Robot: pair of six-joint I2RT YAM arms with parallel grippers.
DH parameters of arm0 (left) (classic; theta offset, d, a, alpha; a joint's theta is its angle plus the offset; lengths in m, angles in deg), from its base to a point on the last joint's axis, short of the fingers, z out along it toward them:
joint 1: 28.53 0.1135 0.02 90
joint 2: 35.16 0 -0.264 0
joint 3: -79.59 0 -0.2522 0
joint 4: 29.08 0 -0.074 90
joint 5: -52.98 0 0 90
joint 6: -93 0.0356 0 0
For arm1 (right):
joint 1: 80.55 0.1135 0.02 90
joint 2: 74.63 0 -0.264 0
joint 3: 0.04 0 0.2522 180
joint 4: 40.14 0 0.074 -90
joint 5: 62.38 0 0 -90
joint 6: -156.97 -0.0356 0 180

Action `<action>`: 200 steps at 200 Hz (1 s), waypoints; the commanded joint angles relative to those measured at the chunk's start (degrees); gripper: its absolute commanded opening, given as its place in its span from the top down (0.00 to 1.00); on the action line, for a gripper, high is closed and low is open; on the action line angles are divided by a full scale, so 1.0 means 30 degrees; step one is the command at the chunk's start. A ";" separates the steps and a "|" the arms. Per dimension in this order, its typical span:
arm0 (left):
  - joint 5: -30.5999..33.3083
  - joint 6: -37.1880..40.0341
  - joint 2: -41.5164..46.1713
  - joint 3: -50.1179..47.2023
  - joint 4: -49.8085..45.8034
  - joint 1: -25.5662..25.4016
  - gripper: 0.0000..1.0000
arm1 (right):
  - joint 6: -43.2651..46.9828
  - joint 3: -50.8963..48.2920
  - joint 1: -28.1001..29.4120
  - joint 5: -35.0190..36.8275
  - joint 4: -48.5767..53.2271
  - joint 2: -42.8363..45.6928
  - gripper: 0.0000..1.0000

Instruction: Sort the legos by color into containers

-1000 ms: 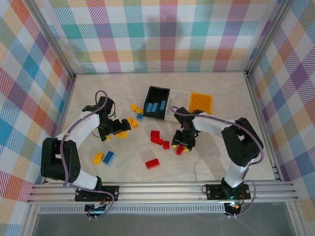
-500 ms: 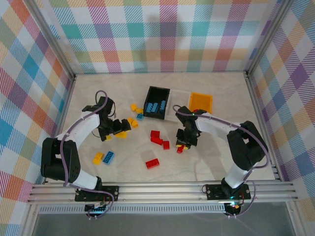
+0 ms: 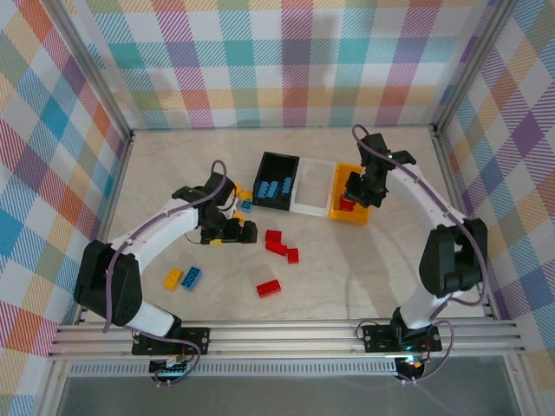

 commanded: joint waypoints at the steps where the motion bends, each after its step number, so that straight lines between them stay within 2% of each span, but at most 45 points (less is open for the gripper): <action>1: 0.0146 0.1163 -0.0118 0.0654 -0.0939 -0.0563 0.00 | 0.1278 0.0966 -0.0258 0.0195 -0.0451 -0.1824 0.84; 56: 0.0056 0.2545 0.0175 0.0430 -0.1284 -0.2209 0.00 | 0.1813 0.3475 -0.0380 0.0404 -0.0325 -0.5130 0.78; 94: 0.0080 0.2999 -0.0197 0.0132 -0.0946 -0.3280 0.00 | 0.1909 0.4101 -0.0380 0.0506 0.0128 -0.5327 0.59; 114: 0.0099 0.3321 -0.0729 0.0230 -0.0858 -0.3709 0.00 | 0.1872 0.3833 -0.0380 0.0624 0.0175 -0.4625 0.49; 127: 0.0129 0.3542 -0.1085 0.0399 -0.0857 -0.3970 0.00 | 0.1843 0.3736 -0.0380 0.0668 0.0415 -0.3996 0.45; 154: 0.0319 0.3694 -0.1748 0.0741 -0.0817 -0.4652 0.00 | 0.1432 0.2556 -0.0333 -0.0011 0.0155 -0.1692 0.43; 200: 0.0595 0.3949 -0.2840 0.0377 -0.0309 -0.6744 0.00 | 0.0346 -0.2068 0.0205 -0.1261 -0.0927 0.2273 0.40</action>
